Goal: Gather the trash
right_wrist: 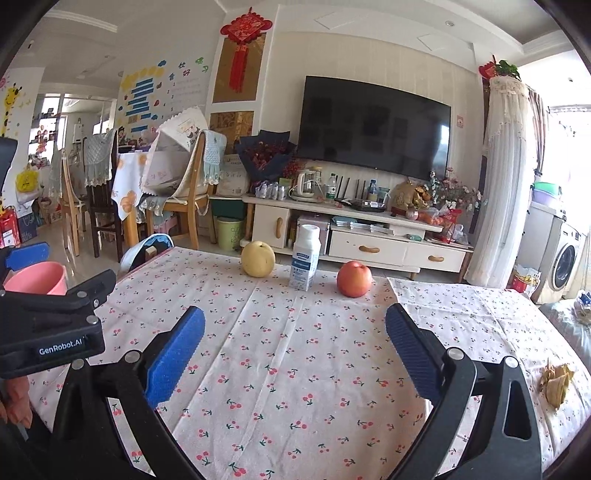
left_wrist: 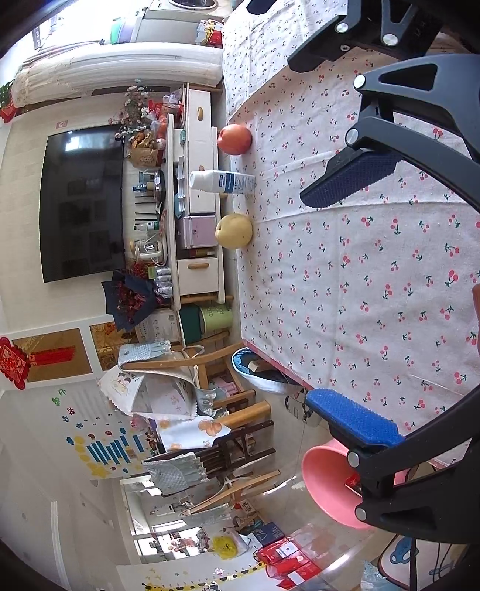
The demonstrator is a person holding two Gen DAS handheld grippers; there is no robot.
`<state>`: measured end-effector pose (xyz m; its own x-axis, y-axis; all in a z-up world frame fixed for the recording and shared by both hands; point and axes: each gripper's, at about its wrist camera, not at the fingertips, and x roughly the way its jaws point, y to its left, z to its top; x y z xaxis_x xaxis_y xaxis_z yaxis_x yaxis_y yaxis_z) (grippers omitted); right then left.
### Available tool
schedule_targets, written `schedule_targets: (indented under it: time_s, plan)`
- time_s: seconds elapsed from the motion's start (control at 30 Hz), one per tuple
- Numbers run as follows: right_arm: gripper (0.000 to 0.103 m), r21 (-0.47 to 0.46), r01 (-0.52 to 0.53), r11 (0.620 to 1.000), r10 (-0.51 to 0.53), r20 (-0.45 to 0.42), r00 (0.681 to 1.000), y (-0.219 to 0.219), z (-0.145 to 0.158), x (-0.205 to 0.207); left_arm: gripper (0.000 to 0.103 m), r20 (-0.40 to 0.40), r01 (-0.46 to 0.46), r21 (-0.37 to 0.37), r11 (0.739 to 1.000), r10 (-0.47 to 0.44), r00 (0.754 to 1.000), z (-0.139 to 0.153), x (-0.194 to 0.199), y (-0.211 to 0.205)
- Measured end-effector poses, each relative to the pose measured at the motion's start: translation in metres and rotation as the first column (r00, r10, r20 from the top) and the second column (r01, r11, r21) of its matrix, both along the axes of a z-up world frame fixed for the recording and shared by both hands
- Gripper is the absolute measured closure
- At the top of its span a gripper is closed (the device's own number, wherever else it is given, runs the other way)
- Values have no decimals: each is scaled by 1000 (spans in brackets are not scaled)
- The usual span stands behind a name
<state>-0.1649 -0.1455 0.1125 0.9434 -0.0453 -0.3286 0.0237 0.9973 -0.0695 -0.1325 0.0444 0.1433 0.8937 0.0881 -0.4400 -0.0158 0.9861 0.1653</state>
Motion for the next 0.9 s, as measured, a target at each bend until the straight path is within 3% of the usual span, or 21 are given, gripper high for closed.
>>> schedule_targets:
  time_s: [0.4,0.73,0.9]
  plan:
    - [5,70,58,996,-64,94,993,-39,15,-19,4,4,47,-3,999,-47,999,16,-15,-32]
    - [5,168,83,982,-98,86,991,-69,16,-22,4,0,62,8,998,-62,998,17,-17,-46]
    - [5,172,76,982,-92,85,992,-72,15,-23,4,-3,67,17,998,-67,998,16,-16,-51]
